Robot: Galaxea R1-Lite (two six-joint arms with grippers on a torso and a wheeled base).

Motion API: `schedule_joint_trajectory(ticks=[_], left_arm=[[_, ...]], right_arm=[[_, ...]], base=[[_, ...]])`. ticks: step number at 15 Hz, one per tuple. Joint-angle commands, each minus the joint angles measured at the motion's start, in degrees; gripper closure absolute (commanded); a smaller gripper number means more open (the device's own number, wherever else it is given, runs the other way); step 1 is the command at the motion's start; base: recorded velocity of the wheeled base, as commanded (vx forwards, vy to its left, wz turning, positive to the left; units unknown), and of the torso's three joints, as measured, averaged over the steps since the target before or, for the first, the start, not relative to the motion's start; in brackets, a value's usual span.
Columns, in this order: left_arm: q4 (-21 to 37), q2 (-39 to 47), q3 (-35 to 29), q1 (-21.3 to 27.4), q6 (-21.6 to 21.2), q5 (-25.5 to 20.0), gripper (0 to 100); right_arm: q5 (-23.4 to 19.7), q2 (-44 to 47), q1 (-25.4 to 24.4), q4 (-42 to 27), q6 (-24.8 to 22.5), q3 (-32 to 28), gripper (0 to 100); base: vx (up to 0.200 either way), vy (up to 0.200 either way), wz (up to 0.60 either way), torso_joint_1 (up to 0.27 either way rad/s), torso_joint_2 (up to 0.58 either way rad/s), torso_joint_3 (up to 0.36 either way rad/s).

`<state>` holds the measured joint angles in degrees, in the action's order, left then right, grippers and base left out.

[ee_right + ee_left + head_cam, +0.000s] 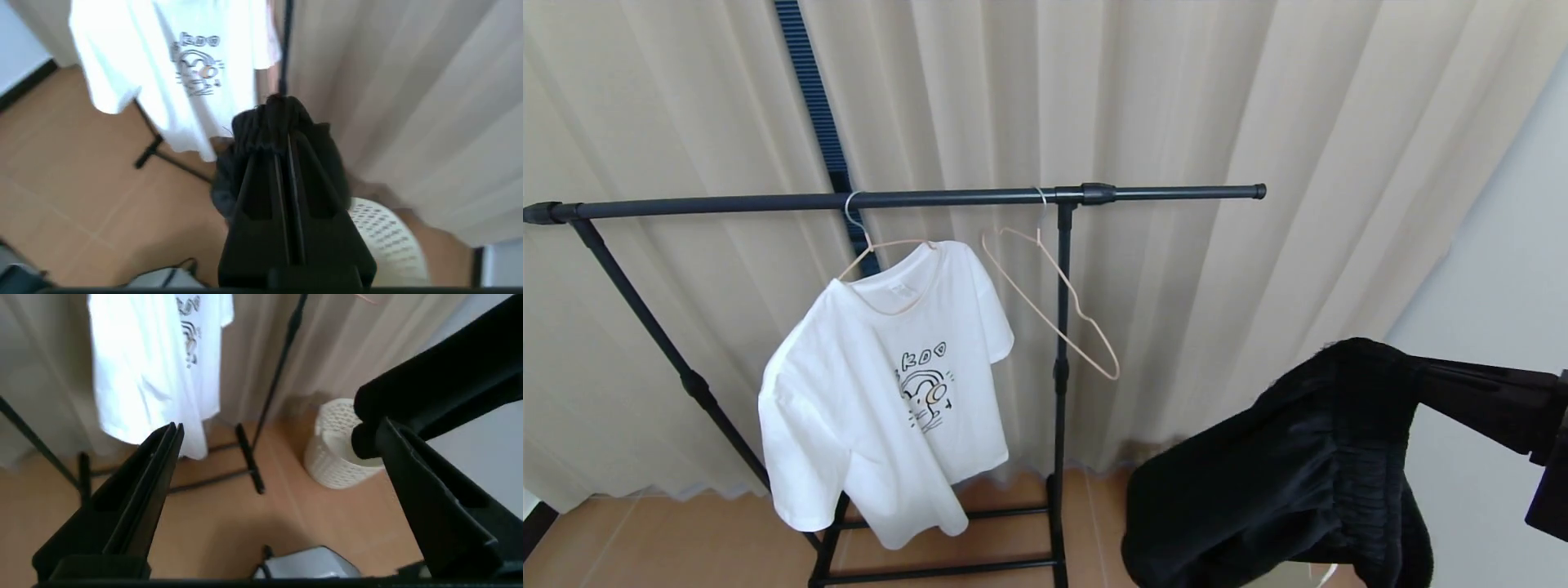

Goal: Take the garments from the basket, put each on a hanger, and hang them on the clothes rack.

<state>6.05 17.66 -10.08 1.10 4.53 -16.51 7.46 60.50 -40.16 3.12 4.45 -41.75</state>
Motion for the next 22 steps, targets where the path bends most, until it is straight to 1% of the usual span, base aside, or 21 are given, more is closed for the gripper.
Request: schedule_joint_trajectory(ticks=[1, 2, 3, 4, 6, 7, 9, 10, 11, 13, 14, 15, 16, 18, 19, 20, 22], left_arm=[[-0.07, 24.61, -12.07, 9.10, 9.44, -4.76, 0], [-0.33, 27.69, -13.91, 13.67, 11.02, -4.68, 0], [-0.33, 33.66, -18.31, 20.44, 14.01, -4.41, 0], [-0.42, 39.20, -22.00, 23.78, 17.09, -4.41, 0], [-0.42, 46.85, -26.57, 28.43, 21.13, -4.32, 0], [-0.51, 49.40, -27.89, 29.75, 21.74, -4.41, 0], [-0.60, 54.49, -29.47, 30.63, 21.74, -4.32, 0], [-1.12, 57.22, -30.17, 31.07, 21.83, -4.24, 0], [-1.30, 57.92, -30.35, 31.25, 21.83, -4.15, 0], [-2.53, 61.35, -30.88, 33.00, 22.10, -3.62, 0], [-2.53, 61.35, -30.88, 33.00, 22.10, -3.62, 0], [-5.96, 64.51, -30.88, 35.82, 25.52, -2.65, 0], [-8.24, 66.62, -30.96, 36.52, 26.05, -1.16, 0], [-11.94, 71.02, -32.02, 39.95, 28.16, 3.32, 0], [-12.73, 72.95, -33.07, 41.97, 29.48, 6.05, 0], [-12.81, 75.06, -34.65, 43.55, 30.53, 8.60, 0], [-12.81, 77.61, -37.03, 46.19, 33.08, 11.50, 0]], right_arm=[[1.86, 9.20, -4.76, -1.71, 6.80, -5.53, 100], [2.12, 11.04, -4.76, -1.71, 7.24, -6.67, 100], [2.12, 13.33, -4.76, -1.19, 7.24, -8.87, 100], [2.12, 15.79, -4.67, 0.13, 7.24, -10.72, 100], [2.30, 21.59, -4.58, 2.06, 7.15, -14.59, 100], [2.38, 23.70, -4.58, 2.06, 7.15, -16.26, 100], [2.47, 27.30, -4.58, 2.15, 7.24, -19.77, 100], [3.53, 29.23, -4.58, 2.24, 7.24, -21.62, 100], [3.97, 29.85, -4.67, 2.33, 7.24, -22.14, 100], [4.49, 34.24, -5.20, 3.03, 7.33, -26.19, 100], [4.49, 34.24, -5.20, 3.03, 7.33, -26.19, 100], [5.72, 37.50, -6.60, 3.03, 7.33, -29.44, 100], [6.95, 38.81, -6.60, 3.03, 7.42, -30.67, 100], [7.22, 39.17, -6.60, 3.21, 7.94, -31.46, 100], [7.66, 39.08, -6.69, 3.21, 9.00, -32.16, 100], [9.33, 39.17, -6.95, 3.21, 10.05, -33.04, 100], [11.08, 40.04, -7.66, 3.21, 11.72, -33.75, 100]], base=[[0.000, 0.000, 0.00, 0.000, 0.00, 0.000], [0.000, 0.000, 0.00, 0.000, 0.00, 0.000], [0.000, 0.000, 0.00, 0.000, 0.00, 0.000], [0.000, 0.000, 0.00, 0.000, 0.00, 0.000], [0.000, 0.000, 0.00, 0.000, 0.00, 0.000], [0.000, 0.000, 0.00, 0.000, 0.00, 0.000], [0.000, 0.000, 0.00, 0.000, 0.00, 0.000], [0.000, 0.000, 0.00, 0.000, 0.00, 0.000], [0.000, 0.000, 0.00, 0.000, 0.00, 0.000], [0.000, 0.000, 0.00, 0.000, 0.00, 0.000], [0.000, 0.000, 0.00, 0.000, 0.00, 0.000], [0.000, 0.000, 0.00, 0.000, 0.00, 0.000], [0.000, 0.000, 0.00, 0.000, 0.00, 0.000], [0.000, 0.000, 0.00, 0.000, 0.00, 0.000], [0.000, 0.000, 0.00, 0.000, 0.00, 0.000], [0.000, 0.000, 0.00, 0.000, 0.00, 0.000], [0.000, 0.000, 0.00, 0.000, 0.00, 0.000]])
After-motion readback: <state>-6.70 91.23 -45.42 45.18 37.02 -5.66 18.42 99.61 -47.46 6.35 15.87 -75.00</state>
